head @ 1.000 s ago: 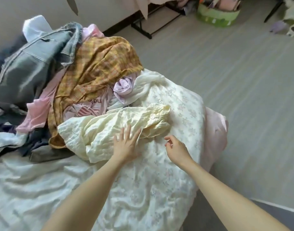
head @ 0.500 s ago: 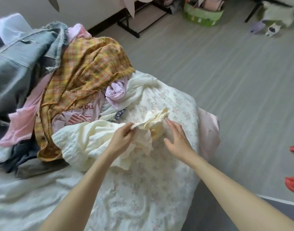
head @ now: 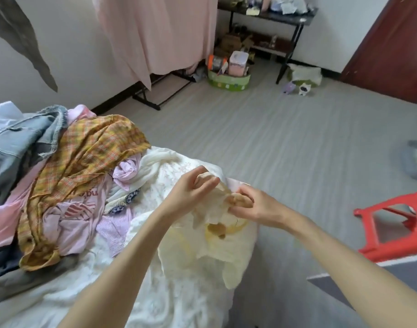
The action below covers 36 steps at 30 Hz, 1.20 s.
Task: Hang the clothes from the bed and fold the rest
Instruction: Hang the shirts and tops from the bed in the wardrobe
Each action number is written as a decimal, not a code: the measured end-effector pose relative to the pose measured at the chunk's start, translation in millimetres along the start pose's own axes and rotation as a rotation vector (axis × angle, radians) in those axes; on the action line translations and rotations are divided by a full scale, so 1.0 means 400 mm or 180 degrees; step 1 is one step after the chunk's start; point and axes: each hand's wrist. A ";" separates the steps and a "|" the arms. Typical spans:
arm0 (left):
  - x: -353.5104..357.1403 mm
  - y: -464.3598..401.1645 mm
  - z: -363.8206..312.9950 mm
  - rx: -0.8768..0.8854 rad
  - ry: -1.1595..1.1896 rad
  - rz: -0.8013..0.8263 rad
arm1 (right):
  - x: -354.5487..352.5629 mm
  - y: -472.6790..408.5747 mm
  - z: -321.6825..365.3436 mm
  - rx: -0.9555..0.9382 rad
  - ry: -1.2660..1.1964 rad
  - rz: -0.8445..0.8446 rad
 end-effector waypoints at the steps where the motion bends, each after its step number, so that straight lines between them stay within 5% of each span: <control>1: 0.043 -0.015 -0.030 0.0046 -0.0097 0.0035 | -0.039 0.060 -0.003 -0.0053 -0.0064 -0.0088; 6: 0.258 -0.085 -0.179 0.0531 -0.0998 0.0325 | -0.193 0.321 -0.065 0.0151 -0.0549 -0.0905; 11: 0.474 -0.107 -0.311 0.1145 -0.1440 0.0546 | -0.273 0.542 -0.152 0.1093 0.0394 -0.1751; 16: 0.670 -0.095 -0.410 0.1327 -0.1103 0.0743 | -0.293 0.740 -0.199 0.1481 0.1284 -0.2564; 26: 0.897 -0.085 -0.499 0.1889 -0.1075 0.1075 | -0.316 0.995 -0.304 0.2706 0.1525 -0.2955; 36: 0.903 -0.113 -0.443 0.1507 -0.1483 0.1718 | -0.288 1.072 -0.394 0.3225 0.2240 -0.3235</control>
Point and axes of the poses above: each hand's wrist, its own y-axis away from the middle knuckle, its own x-axis out of the palm, z = x × y, and after that the axes turned 6 degrees about z, right-handed
